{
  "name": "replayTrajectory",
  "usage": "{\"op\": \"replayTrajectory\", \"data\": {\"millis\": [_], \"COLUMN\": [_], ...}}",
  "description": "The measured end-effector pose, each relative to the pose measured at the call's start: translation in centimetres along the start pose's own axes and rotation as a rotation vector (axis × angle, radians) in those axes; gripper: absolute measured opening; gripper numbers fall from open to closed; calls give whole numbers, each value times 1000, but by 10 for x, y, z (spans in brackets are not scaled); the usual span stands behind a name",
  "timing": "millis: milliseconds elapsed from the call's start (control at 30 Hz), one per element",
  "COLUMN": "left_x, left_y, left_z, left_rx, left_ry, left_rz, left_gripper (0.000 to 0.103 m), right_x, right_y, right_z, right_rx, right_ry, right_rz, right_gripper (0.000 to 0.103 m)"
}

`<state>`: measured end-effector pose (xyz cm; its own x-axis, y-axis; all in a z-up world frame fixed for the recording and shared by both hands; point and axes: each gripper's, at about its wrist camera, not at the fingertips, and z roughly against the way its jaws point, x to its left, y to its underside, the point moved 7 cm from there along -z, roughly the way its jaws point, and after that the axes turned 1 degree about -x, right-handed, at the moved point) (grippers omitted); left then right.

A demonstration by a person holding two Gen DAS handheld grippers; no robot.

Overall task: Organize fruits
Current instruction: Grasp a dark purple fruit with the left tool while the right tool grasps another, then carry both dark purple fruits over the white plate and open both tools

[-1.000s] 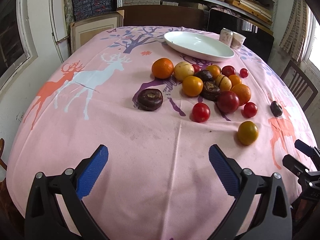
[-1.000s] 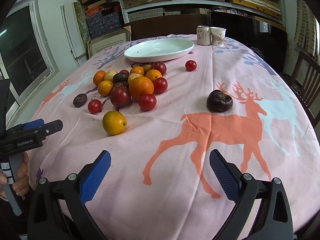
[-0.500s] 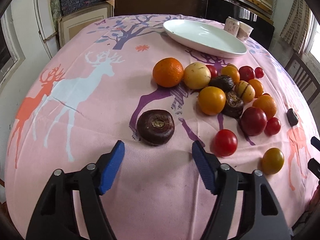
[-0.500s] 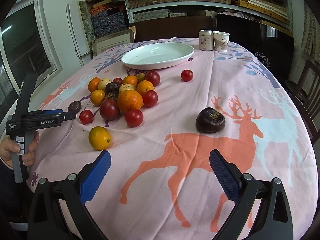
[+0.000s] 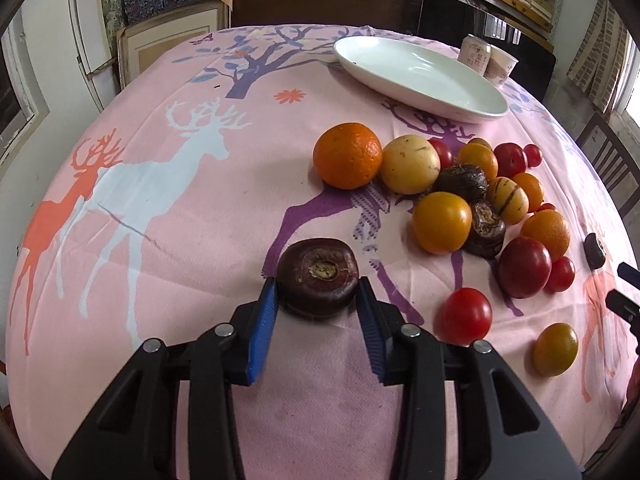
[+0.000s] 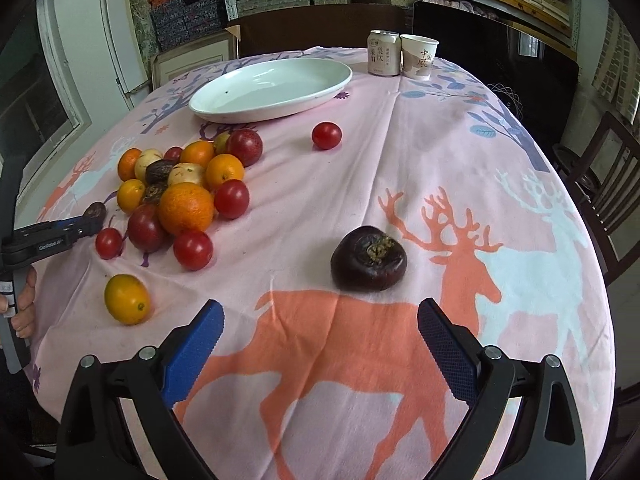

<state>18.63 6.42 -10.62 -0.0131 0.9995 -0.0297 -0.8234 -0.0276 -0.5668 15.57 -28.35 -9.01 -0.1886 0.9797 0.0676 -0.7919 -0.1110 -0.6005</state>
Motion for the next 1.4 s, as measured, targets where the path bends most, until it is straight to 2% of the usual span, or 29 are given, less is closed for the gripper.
{"op": "replayTrajectory", "data": {"millis": [100,233,300,333,500,667,833,967,1067,1167,1333,1400], "left_x": [1,0,0,0,-2,-9,-33,-59,-73,-84,-93,-96], "left_y": [1,1,2,2,2,-11,-61,-117,-156,-181,-199,-201], "left_z": [0,0,1,1,3,22,45,36,9,-25,-84,-95], "left_rx": [-1,-4,-5,-5,-7,-57,-133,-168,-158,-123,-24,-20], "left_ry": [-1,-10,-9,-7,11,10,5,1,6,22,24,30], "left_rz": [-1,-8,-8,-8,-11,-46,-124,-153,-129,-121,-106,-107], "left_gripper": [39,39,39,39,39,39,38,39,39,38,39,39], "right_x": [-9,-16,-21,-23,-24,3,40,65,77,78,72,69], "right_y": [-9,-14,-14,-15,-17,-42,-98,-146,-170,-183,-192,-194], "right_z": [-16,-31,-34,-34,-31,-2,21,8,-24,-59,-102,-117], "right_rx": [35,63,68,59,39,-68,-204,-288,-271,-210,-133,-102], "right_ry": [4,58,85,77,28,-68,-123,-162,-154,-156,-124,-120], "right_rz": [-18,-21,-22,-33,-49,8,107,130,129,101,100,100], "right_gripper": [80,63,46,44,44,44,44,44,44,44,44,45]}}
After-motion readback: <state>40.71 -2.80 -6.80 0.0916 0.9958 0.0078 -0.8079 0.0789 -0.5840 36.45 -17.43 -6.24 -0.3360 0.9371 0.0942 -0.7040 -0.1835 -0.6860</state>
